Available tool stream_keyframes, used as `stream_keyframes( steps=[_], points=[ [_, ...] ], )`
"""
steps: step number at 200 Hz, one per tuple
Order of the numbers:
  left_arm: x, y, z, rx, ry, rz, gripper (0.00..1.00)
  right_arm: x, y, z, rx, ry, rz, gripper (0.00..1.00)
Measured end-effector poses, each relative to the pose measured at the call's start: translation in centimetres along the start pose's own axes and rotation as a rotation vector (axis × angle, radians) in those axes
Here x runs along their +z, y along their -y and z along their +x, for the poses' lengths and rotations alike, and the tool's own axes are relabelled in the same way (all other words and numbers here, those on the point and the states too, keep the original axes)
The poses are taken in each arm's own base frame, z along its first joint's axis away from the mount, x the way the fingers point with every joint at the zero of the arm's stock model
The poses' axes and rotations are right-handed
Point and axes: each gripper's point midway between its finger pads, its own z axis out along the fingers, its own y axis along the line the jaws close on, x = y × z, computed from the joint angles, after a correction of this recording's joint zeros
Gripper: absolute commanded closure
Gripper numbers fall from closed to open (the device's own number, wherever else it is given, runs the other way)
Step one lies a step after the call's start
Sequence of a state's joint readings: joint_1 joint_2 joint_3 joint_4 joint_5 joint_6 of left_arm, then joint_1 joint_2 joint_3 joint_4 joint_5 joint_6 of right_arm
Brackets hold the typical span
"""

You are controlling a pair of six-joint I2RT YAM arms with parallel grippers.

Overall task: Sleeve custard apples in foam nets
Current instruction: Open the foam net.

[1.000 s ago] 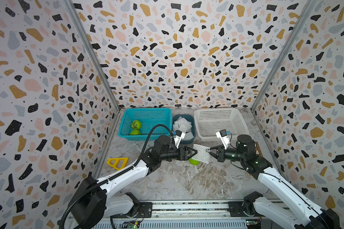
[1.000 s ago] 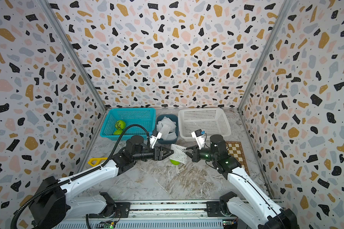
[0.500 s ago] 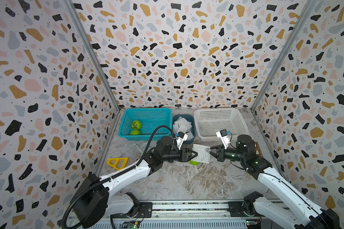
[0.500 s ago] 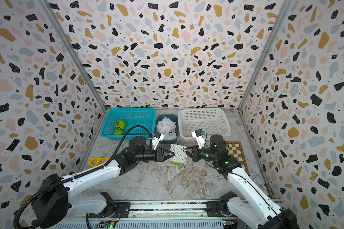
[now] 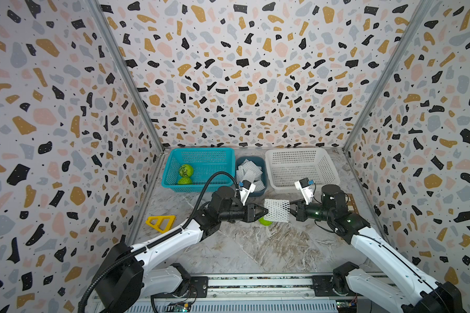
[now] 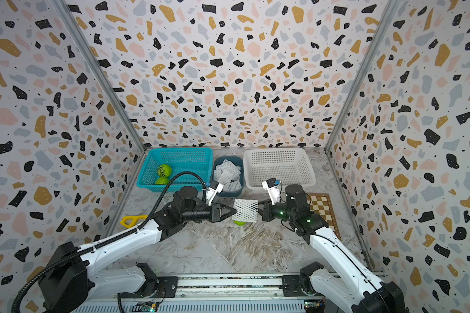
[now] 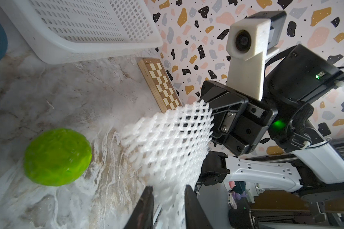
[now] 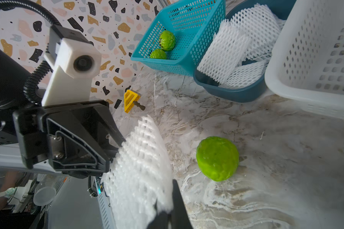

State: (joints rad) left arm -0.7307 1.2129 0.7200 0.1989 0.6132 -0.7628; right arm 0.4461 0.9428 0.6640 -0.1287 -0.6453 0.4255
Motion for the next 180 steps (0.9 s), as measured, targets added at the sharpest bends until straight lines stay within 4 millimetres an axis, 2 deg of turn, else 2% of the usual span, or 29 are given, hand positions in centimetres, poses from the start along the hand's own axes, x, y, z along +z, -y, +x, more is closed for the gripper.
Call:
stream_keyframes(
  steps=[41,58,108,180],
  points=[
    [-0.01,0.22,-0.27,0.013,-0.003,-0.004,0.6,0.33,-0.42,0.46,-0.034,-0.022,0.017,0.97],
    [0.08,0.17,-0.31,0.013,-0.005,-0.007,0.54,0.35,-0.26,0.46,-0.034,-0.021,0.028,0.97],
    [0.15,-0.2,-0.06,0.0,-0.016,-0.021,0.54,0.2,0.15,-0.15,-0.049,-0.003,0.065,0.97],
    [0.24,-0.69,0.39,-0.017,-0.035,-0.037,0.63,0.27,0.12,-0.24,-0.064,0.001,0.077,0.97]
  ],
)
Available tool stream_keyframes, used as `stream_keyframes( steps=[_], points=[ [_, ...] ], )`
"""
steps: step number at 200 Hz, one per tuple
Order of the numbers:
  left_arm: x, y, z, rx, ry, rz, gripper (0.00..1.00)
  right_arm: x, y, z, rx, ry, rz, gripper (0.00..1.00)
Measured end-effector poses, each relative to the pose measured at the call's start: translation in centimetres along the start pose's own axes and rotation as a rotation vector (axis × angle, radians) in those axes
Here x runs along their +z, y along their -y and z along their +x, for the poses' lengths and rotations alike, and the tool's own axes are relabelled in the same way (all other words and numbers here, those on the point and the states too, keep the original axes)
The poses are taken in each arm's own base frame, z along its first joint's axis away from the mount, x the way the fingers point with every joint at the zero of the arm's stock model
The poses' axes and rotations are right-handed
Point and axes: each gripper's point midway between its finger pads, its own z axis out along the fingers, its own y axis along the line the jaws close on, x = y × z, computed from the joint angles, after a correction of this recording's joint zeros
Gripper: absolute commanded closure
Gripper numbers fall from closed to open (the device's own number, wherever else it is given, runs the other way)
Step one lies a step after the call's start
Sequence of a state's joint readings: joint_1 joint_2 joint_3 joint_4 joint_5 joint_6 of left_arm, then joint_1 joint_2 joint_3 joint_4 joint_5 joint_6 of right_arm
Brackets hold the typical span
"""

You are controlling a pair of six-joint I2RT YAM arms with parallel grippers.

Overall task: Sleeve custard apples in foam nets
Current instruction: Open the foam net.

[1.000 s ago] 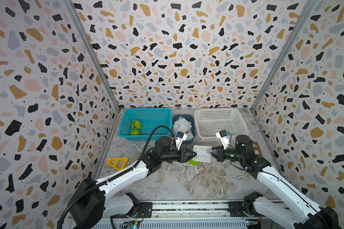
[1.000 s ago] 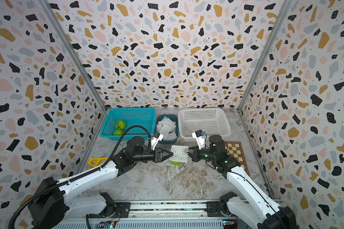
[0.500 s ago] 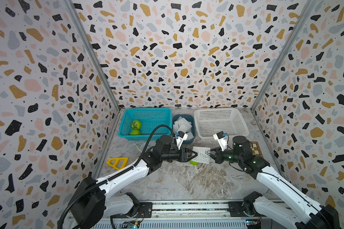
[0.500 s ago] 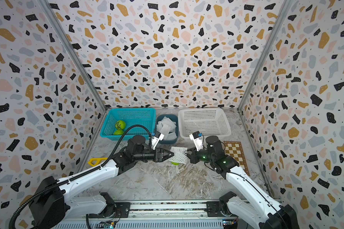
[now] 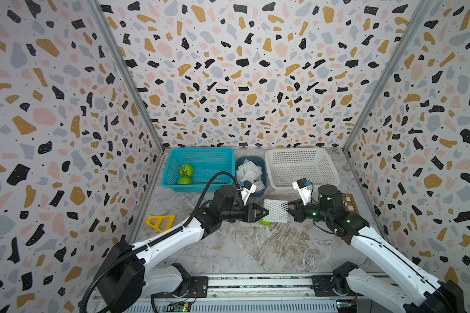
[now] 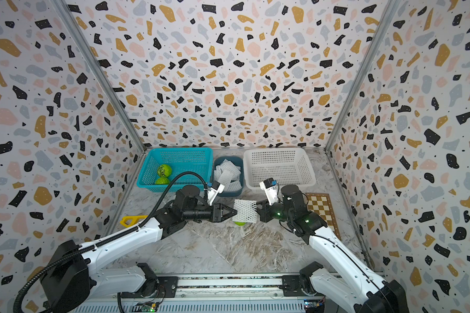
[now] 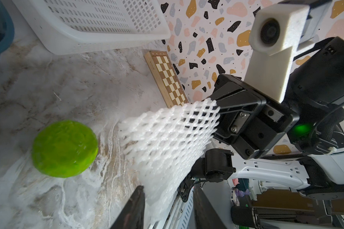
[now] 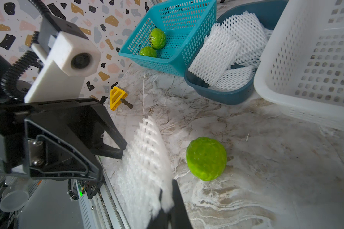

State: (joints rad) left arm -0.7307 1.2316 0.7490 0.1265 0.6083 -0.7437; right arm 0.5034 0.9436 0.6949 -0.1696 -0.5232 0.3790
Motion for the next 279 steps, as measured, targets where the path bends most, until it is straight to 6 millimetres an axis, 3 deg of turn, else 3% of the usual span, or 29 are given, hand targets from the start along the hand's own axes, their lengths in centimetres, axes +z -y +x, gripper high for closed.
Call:
stream_keyframes(
  steps=[34,61,104,145,183,216,279],
  points=[
    [0.0,-0.2,0.1,0.0,-0.002,-0.009,0.63,0.2,-0.1,0.1,-0.012,-0.006,0.008,0.97],
    [0.0,-0.4,0.1,0.001,-0.001,-0.021,0.54,0.3,-0.3,0.0,-0.027,-0.011,0.01,0.97],
    [0.0,-0.6,0.2,-0.001,-0.004,-0.032,0.52,0.4,-0.3,0.3,-0.035,-0.018,0.021,0.97],
    [0.1,-0.6,0.3,0.0,-0.008,-0.031,0.52,0.5,-0.1,0.5,-0.043,-0.022,0.041,0.97],
    [0.1,-0.6,0.3,0.003,-0.009,-0.03,0.61,0.6,-0.1,0.5,-0.045,-0.024,0.044,0.97],
    [0.1,-0.4,0.2,0.003,-0.007,-0.023,0.62,0.6,-0.4,0.4,-0.04,-0.021,0.031,0.98],
    [0.2,0.0,-0.3,0.01,0.028,0.003,0.51,0.4,-1.8,-0.2,-0.02,-0.002,-0.048,0.98]
  ],
)
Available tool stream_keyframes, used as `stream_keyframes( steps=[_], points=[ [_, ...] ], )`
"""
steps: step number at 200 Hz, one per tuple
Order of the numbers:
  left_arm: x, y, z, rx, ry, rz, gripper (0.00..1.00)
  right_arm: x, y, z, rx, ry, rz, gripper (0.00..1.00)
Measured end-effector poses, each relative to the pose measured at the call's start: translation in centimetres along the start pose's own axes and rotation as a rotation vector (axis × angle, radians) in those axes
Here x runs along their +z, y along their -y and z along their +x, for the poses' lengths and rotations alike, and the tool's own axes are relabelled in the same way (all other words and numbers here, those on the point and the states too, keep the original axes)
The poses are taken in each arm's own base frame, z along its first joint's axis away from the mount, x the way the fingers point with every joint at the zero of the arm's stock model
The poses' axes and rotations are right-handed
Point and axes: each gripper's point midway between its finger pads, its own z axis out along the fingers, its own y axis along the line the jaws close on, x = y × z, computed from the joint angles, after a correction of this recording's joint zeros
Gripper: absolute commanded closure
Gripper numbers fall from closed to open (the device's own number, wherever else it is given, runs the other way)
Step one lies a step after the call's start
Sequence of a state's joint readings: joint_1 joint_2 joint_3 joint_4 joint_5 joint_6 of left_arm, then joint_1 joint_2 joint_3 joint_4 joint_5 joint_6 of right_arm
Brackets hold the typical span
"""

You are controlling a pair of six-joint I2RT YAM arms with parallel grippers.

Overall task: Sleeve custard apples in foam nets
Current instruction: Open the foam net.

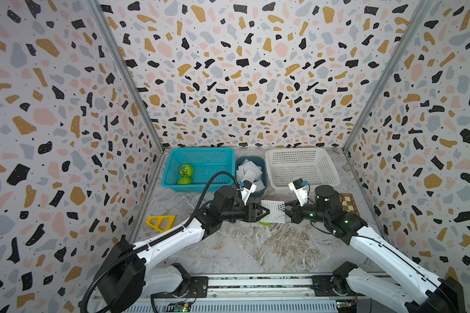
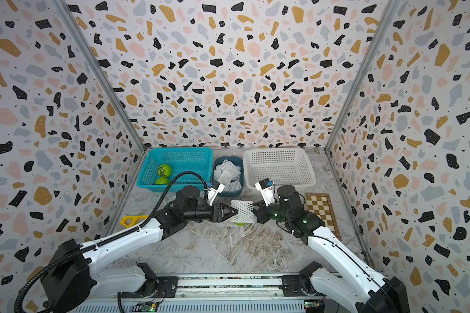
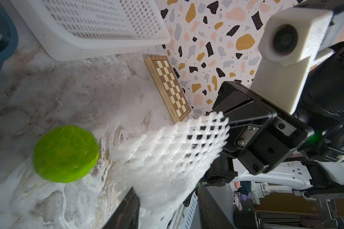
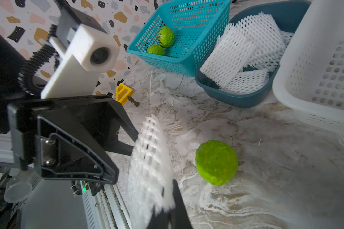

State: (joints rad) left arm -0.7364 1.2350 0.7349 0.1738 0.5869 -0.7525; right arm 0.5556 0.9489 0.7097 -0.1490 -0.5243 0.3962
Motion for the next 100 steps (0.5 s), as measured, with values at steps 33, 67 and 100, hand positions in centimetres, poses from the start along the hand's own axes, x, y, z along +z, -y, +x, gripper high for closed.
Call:
stream_keyframes(
  steps=[33,67,100],
  points=[
    [0.0,0.2,-0.3,0.005,0.011,0.007,0.47,-0.6,-0.6,-0.8,0.013,0.029,-0.041,0.98],
    [0.0,0.2,-0.3,0.001,0.012,0.006,0.46,-1.3,-1.0,-1.6,0.022,0.055,-0.075,0.98],
    [0.0,0.4,-0.6,0.008,0.022,0.017,0.47,-1.4,-1.4,-1.6,0.029,0.054,-0.104,0.98]
  ],
)
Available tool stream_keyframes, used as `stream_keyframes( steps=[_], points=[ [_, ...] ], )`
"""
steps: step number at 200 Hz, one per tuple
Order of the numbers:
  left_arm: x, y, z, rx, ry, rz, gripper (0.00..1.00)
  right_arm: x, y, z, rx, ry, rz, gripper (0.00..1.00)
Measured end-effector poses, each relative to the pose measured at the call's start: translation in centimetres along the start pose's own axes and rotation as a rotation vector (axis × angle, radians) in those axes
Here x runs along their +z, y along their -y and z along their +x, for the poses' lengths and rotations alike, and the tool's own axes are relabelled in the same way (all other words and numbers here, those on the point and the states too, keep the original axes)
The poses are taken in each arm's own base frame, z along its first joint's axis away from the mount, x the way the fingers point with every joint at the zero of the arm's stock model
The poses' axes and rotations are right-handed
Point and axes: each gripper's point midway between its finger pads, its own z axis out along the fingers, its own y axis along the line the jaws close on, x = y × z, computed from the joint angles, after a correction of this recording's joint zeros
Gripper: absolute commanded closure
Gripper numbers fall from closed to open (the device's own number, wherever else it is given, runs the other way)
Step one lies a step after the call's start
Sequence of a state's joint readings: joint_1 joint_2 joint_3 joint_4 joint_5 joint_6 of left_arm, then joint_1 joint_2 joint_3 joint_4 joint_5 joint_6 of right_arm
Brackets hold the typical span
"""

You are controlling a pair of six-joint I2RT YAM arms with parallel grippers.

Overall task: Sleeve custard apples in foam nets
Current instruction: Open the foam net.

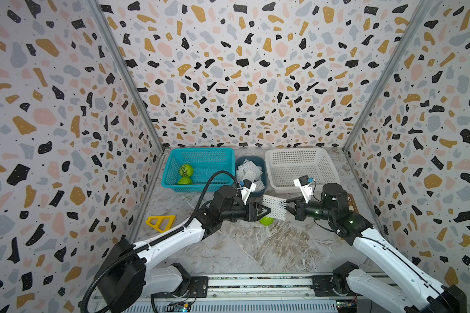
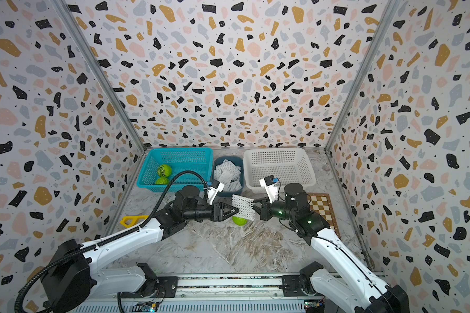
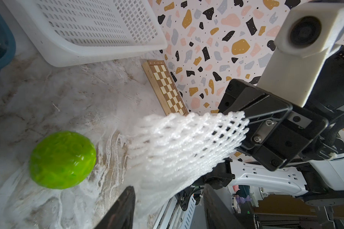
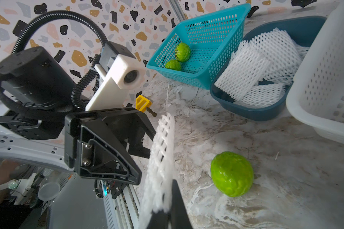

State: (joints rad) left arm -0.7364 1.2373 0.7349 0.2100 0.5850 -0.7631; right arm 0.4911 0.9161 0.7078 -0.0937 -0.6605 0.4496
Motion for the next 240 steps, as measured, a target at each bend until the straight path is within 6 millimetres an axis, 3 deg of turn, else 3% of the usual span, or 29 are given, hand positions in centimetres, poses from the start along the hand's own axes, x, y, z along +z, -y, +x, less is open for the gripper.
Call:
stream_keyframes(
  steps=[45,110,157,194,240],
  points=[
    [0.0,0.3,-0.1,0.001,0.003,0.016,0.6,0.2,0.2,0.2,0.007,-0.01,0.001,0.98],
    [-0.3,0.7,-0.2,0.006,0.008,0.018,0.67,0.4,1.4,0.5,-0.003,-0.017,0.057,0.98],
    [-0.6,0.8,-0.2,0.025,0.011,0.012,0.54,1.2,1.9,2.1,-0.008,-0.078,0.082,0.98],
    [-0.5,0.6,0.0,0.024,0.003,0.01,0.5,1.3,1.6,2.4,-0.022,-0.088,0.071,0.98],
    [-0.2,0.5,-0.1,0.017,0.001,0.018,0.32,1.3,1.4,2.4,-0.022,-0.09,0.06,0.98]
  ],
)
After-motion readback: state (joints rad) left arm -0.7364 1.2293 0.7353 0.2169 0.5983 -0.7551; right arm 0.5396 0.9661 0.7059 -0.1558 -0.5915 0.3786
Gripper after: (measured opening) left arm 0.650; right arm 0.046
